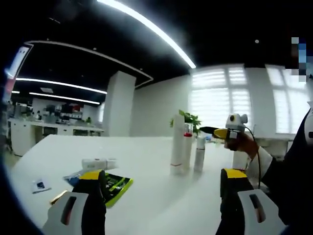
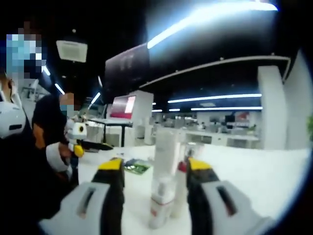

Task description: Arrange the skincare products in the storage area until every visible bottle or jar stands upright without overlapping.

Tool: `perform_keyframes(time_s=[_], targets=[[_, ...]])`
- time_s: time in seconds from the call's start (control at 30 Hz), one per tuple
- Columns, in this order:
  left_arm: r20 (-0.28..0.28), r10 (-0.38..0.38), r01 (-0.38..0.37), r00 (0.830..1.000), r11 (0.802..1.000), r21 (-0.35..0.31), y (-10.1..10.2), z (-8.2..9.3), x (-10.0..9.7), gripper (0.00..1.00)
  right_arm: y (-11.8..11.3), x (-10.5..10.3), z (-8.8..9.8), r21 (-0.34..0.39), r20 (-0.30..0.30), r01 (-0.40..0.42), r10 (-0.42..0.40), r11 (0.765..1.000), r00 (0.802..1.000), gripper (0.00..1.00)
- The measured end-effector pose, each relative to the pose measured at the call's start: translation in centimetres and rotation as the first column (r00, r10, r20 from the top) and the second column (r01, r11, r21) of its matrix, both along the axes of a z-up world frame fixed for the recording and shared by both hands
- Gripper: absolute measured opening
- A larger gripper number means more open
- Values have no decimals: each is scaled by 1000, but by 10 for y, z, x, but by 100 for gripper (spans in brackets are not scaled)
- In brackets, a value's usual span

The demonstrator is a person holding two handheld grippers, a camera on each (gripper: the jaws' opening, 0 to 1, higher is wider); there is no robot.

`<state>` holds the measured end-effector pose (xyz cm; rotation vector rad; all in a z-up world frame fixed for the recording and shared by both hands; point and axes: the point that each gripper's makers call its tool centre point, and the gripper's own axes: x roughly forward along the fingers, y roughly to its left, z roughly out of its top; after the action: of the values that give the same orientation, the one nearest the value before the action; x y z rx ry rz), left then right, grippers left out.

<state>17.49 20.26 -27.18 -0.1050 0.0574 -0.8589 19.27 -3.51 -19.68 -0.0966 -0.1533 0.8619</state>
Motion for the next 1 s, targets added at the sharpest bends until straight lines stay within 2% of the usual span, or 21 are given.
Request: perform_keyframes(time_s=[0.1,0.23,0.47,0.77,0.9,1.0], targets=[[7,8,-8,1000,1000,14,1,0,1,99,2,-1,5,6,9,7,-7,1000,1000,48],[11,16,-16,1000,1000,8,5,2,1,99,10,-1,15,-30,87,52,-49,998,995,47],[11,29,-29,1000,999,14,9,2,3,99,36,-11,18,-76,119,17,-8,997,993,53],[9,40,-41,999,999,19,18,4,3,99,60,-17,13,-166,132,-8,30,986,991,56],[5,52,-52,999,996,75,23,-3,4,99,70,-21,13,-174,131,-21,44,985,990,54],[4,57,-57,998,994,94,25,-6,4,99,83,-25,10,-198,125,-40,66,979,990,54]])
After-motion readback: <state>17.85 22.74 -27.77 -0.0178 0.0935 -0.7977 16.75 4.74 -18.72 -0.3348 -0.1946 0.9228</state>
